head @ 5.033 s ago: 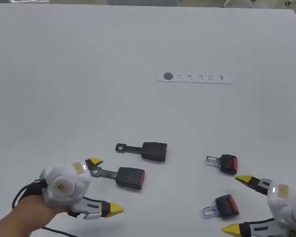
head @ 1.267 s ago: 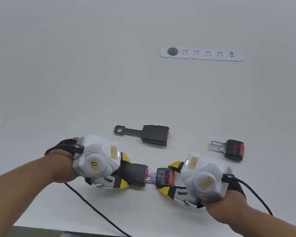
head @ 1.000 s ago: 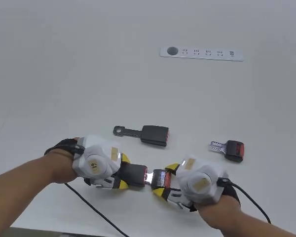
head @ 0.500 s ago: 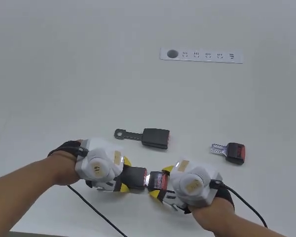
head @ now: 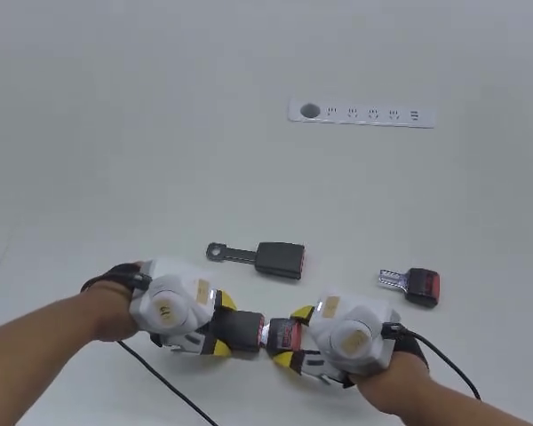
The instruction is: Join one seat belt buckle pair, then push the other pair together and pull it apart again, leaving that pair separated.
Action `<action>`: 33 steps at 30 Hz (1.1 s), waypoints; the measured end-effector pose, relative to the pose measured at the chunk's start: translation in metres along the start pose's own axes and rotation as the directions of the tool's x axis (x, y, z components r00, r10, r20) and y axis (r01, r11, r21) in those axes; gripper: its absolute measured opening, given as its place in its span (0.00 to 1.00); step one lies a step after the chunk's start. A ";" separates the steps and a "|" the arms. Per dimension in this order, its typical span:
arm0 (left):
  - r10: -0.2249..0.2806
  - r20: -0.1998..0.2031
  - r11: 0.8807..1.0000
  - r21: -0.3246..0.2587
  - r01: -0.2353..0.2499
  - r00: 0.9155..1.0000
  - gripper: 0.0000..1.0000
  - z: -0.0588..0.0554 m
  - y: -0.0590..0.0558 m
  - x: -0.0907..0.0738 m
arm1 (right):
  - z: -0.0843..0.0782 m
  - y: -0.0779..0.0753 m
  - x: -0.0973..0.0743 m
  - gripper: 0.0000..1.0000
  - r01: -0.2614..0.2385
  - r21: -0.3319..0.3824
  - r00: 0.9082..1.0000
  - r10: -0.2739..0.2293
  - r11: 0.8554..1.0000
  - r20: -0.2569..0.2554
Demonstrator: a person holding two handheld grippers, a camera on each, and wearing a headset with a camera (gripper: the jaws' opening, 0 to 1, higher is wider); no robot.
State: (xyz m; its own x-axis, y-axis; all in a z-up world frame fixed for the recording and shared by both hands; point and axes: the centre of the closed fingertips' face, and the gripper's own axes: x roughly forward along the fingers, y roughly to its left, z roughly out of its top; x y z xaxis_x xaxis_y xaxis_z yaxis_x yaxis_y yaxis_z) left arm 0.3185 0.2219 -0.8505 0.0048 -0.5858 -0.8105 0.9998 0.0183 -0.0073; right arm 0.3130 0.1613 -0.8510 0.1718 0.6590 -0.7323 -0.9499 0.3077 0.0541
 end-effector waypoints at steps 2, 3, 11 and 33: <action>0.001 0.012 1.000 -0.011 -0.001 1.000 0.34 -0.001 0.000 0.000 | -0.001 0.001 0.000 0.33 -0.002 -0.028 1.000 0.002 1.000 -0.001; 0.000 0.015 1.000 -0.017 0.000 1.000 0.34 0.000 0.000 0.000 | -0.001 0.001 -0.001 0.33 -0.007 -0.035 1.000 0.007 0.999 0.002; -0.006 0.035 1.000 -0.018 0.007 0.999 0.34 0.000 0.000 -0.001 | -0.001 0.001 -0.001 0.33 -0.022 -0.079 0.999 0.025 0.997 0.034; -0.007 0.103 0.998 -0.053 0.013 0.995 0.34 0.000 0.002 -0.002 | 0.000 -0.001 -0.002 0.32 -0.025 -0.059 0.987 0.034 0.998 0.160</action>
State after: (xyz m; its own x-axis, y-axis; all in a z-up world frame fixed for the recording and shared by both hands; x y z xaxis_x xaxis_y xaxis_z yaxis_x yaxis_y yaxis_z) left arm 0.3202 0.2231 -0.8495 -0.0007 -0.6659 -0.7460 0.9973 0.0538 -0.0491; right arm 0.3134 0.1595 -0.8496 0.1787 0.7704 -0.6119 -0.9677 0.2500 0.0322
